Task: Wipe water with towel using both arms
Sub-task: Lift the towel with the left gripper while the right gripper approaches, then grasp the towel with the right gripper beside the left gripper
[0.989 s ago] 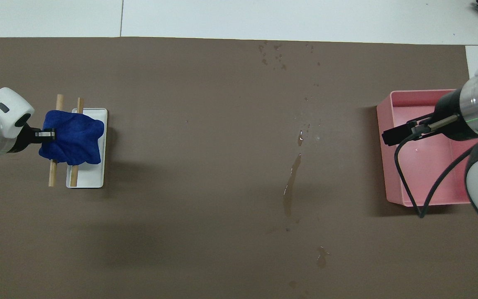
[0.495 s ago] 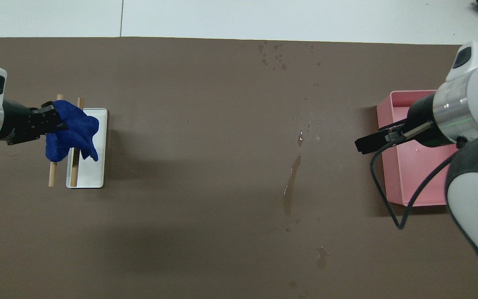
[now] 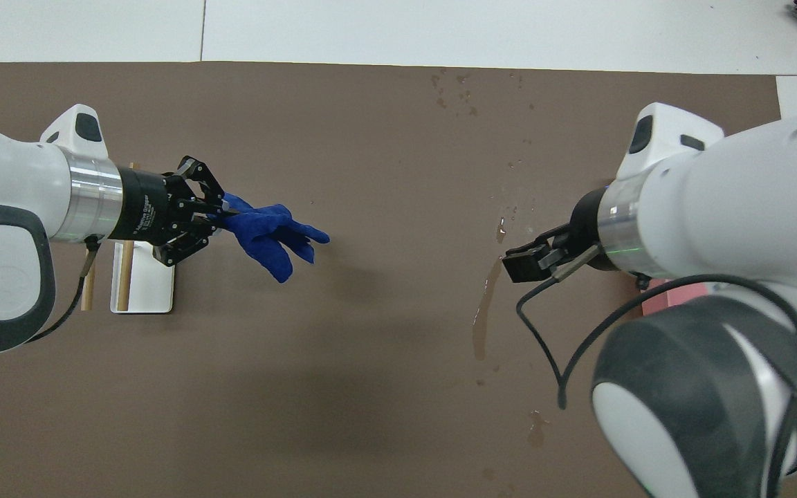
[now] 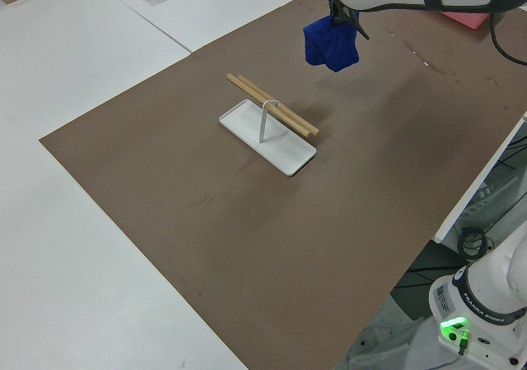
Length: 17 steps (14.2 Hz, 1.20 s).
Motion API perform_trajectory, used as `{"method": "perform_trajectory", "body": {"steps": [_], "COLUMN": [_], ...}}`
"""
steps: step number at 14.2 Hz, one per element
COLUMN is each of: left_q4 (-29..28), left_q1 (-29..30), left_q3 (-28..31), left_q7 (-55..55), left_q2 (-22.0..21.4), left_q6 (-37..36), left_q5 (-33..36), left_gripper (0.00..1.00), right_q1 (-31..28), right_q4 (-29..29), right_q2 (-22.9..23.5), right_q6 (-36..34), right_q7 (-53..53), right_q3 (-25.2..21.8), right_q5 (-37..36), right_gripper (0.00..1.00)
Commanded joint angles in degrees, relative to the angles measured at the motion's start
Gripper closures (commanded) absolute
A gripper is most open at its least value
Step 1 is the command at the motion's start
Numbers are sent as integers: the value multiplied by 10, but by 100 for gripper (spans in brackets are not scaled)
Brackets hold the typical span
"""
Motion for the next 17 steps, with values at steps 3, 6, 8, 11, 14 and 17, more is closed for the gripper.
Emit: {"method": "perform_trajectory", "body": {"steps": [3,6,8,11,14,17], "left_q4": [-2,-2,-2,-3,-4,-8], "left_q1": [-20,-20,-20,-20,-30,-40], "left_q3": [-7,-16,-30,-60,-62,-62], "left_q7": [-130,-160,-182,-203,-222,-226], "left_q2": [-13,-14,-14,-14,-19,-22], "left_q6": [-4,4,14,20,18,20], "left_q5": [-118,-170,-198,-204,-204,-204], "left_gripper": [100,100,100,100,100,100], "right_q1": [41,87,124,131,138,132], "right_q4": [-69,-96,-117,-119,-119,-119], "right_q2": [-33,-32,-32,-28,-19,-11], "right_q6": [75,119,159,186,207,228], "right_q7": [-33,-20,28,42,36,-22], "right_q3": [-2,-2,-2,-2,-2,-2], "right_q5": [16,16,16,7,-48,-60], "right_gripper": [0,0,0,0,0,0]}}
